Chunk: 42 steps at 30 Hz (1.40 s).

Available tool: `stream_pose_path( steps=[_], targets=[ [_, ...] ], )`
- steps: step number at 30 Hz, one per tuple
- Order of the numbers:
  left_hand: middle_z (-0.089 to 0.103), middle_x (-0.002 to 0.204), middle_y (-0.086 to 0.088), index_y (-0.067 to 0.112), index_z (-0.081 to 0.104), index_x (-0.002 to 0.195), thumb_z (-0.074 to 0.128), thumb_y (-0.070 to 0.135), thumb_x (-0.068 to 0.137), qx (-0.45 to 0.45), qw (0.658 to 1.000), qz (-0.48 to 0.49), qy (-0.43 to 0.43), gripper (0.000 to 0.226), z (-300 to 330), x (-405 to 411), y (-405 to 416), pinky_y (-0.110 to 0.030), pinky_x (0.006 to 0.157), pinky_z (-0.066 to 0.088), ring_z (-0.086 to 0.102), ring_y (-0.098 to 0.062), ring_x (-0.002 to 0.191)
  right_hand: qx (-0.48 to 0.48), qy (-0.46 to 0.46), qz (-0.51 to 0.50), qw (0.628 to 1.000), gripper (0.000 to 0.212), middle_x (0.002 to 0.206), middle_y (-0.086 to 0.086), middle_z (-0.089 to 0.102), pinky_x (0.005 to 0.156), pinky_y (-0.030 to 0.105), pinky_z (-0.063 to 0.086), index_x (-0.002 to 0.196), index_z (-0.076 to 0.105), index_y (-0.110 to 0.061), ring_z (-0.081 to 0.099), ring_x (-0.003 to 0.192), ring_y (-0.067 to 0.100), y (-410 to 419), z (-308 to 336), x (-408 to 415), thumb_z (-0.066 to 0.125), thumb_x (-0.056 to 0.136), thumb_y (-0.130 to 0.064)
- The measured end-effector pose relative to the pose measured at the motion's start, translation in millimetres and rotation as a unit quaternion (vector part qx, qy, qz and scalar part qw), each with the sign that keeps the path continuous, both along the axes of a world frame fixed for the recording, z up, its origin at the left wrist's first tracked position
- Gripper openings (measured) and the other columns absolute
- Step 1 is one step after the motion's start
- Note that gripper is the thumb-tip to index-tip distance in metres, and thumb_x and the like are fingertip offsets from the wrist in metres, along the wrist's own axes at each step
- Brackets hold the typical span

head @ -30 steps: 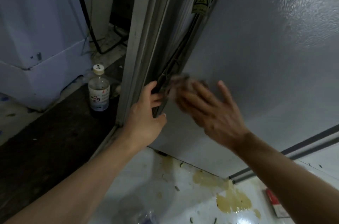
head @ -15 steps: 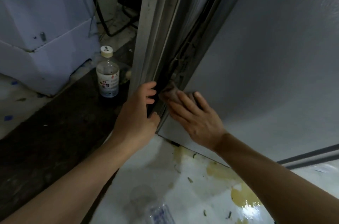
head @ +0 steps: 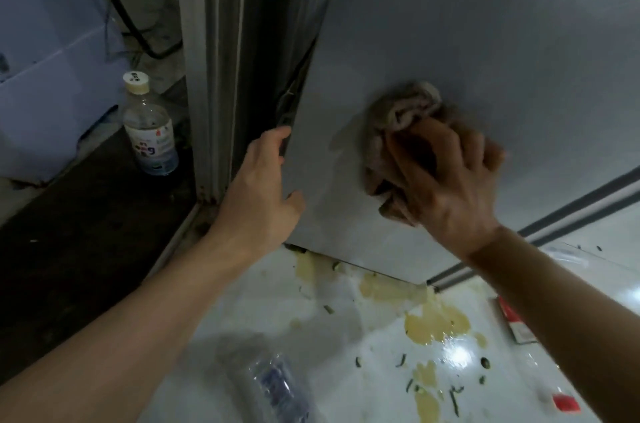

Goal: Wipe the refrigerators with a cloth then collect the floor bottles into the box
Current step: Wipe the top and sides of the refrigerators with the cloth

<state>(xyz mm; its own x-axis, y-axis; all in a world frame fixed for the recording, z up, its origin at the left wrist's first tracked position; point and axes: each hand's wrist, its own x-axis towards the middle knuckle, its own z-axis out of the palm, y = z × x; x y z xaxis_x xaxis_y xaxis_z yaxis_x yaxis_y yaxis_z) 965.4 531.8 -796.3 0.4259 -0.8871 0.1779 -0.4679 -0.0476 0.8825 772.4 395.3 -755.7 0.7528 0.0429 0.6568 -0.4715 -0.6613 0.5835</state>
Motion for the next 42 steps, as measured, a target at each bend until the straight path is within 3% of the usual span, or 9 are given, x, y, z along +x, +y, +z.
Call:
stream_pose_path(
  steps=[8, 12, 18, 24, 26, 30, 34, 39, 42],
  targets=[
    [0.023, 0.149, 0.009, 0.026, 0.011, 0.149, 0.065, 0.012, 0.083, 0.025, 0.999, -0.013, -0.015, 0.086, -2, -8, 4, -0.021, 0.094, 0.033, 0.04, -0.004, 0.122, 0.058, 0.236, -0.054, 0.968, 0.06, 0.117, 0.002, 0.06, 0.078, 0.038, 0.031, 0.131, 0.053, -0.022, 0.046, 0.097, 0.026, 24, -90, -16, 0.07, 0.074, -0.02],
    [0.019, 0.15, -0.001, 0.017, 0.021, 0.146, 0.066, 0.007, 0.079, 0.001, 0.995, 0.03, -0.1, 0.081, 1, -24, 7, -0.029, 0.106, 0.031, 0.034, -0.017, 0.13, 0.055, 0.162, -0.078, 0.982, 0.071, 0.126, 0.005, 0.049, 0.078, 0.037, 0.032, 0.125, 0.059, -0.022, 0.042, 0.11, 0.028, 17, -46, -42, 0.07, 0.063, -0.056],
    [0.022, 0.149, -0.022, 0.0, 0.038, 0.137, 0.072, -0.004, 0.063, -0.033, 0.965, 0.019, -0.261, 0.08, -2, -59, -1, -0.049, 0.102, 0.036, 0.037, -0.037, 0.131, 0.092, -0.04, -0.018, 0.995, 0.016, 0.105, 0.015, 0.063, 0.071, 0.039, 0.041, 0.095, 0.07, -0.006, 0.057, 0.089, 0.032, -2, -15, -68, 0.068, 0.084, -0.017],
    [-0.002, 0.157, -0.016, 0.01, 0.025, 0.146, 0.07, 0.004, 0.067, 0.027, 0.937, -0.026, -0.346, 0.092, -14, -74, -9, -0.047, 0.099, 0.034, 0.021, -0.035, 0.141, 0.146, 0.227, -0.091, 0.959, 0.049, 0.102, 0.005, 0.064, 0.07, 0.034, 0.048, 0.108, 0.07, -0.016, 0.059, 0.086, 0.026, 14, -73, -86, 0.081, 0.062, -0.026],
    [-0.003, 0.157, -0.015, 0.01, 0.025, 0.146, 0.073, 0.003, 0.066, 0.032, 0.939, -0.021, -0.342, 0.094, -15, -77, -9, -0.047, 0.1, 0.033, 0.019, -0.036, 0.142, 0.146, 0.224, -0.105, 0.958, 0.045, 0.106, 0.005, 0.062, 0.072, 0.036, 0.048, 0.111, 0.068, -0.019, 0.058, 0.09, 0.025, 18, -68, -96, 0.077, 0.067, -0.022],
    [0.018, 0.155, -0.016, 0.006, 0.037, 0.14, 0.075, 0.003, 0.06, 0.005, 0.924, -0.008, -0.382, 0.089, -6, -90, -12, -0.053, 0.095, 0.036, 0.036, -0.038, 0.132, 0.114, 0.013, -0.143, 0.983, 0.028, 0.108, 0.006, 0.06, 0.076, 0.037, 0.032, 0.101, 0.069, -0.02, 0.046, 0.098, 0.028, 7, -27, -123, 0.064, 0.078, -0.035],
    [0.017, 0.156, -0.007, 0.009, 0.032, 0.143, 0.061, 0.006, 0.069, -0.028, 0.904, -0.047, -0.423, 0.079, -6, -107, -22, -0.059, 0.104, 0.027, 0.023, -0.028, 0.141, 0.094, -0.105, -0.149, 0.979, 0.014, 0.101, 0.012, 0.065, 0.076, 0.038, 0.032, 0.092, 0.07, -0.011, 0.045, 0.096, 0.029, -2, -20, -135, 0.067, 0.084, -0.021],
    [0.009, 0.157, -0.005, 0.012, 0.03, 0.145, 0.055, 0.01, 0.068, -0.003, 0.903, -0.039, -0.428, 0.082, -12, -113, -24, -0.059, 0.108, 0.021, 0.01, -0.024, 0.145, 0.152, 0.126, -0.173, 0.965, 0.032, 0.095, 0.007, 0.066, 0.078, 0.035, 0.047, 0.099, 0.074, -0.016, 0.057, 0.089, 0.027, 11, -67, -145, 0.074, 0.068, -0.025],
    [0.016, 0.156, -0.005, 0.01, 0.035, 0.142, 0.055, 0.012, 0.067, -0.01, 0.892, -0.043, -0.45, 0.078, -16, -118, -25, -0.061, 0.106, 0.021, 0.019, -0.025, 0.143, 0.165, 0.119, -0.199, 0.959, 0.031, 0.098, 0.006, 0.067, 0.081, 0.034, 0.046, 0.099, 0.074, -0.018, 0.061, 0.093, 0.026, 13, -62, -153, 0.062, 0.071, -0.025]
  ],
)
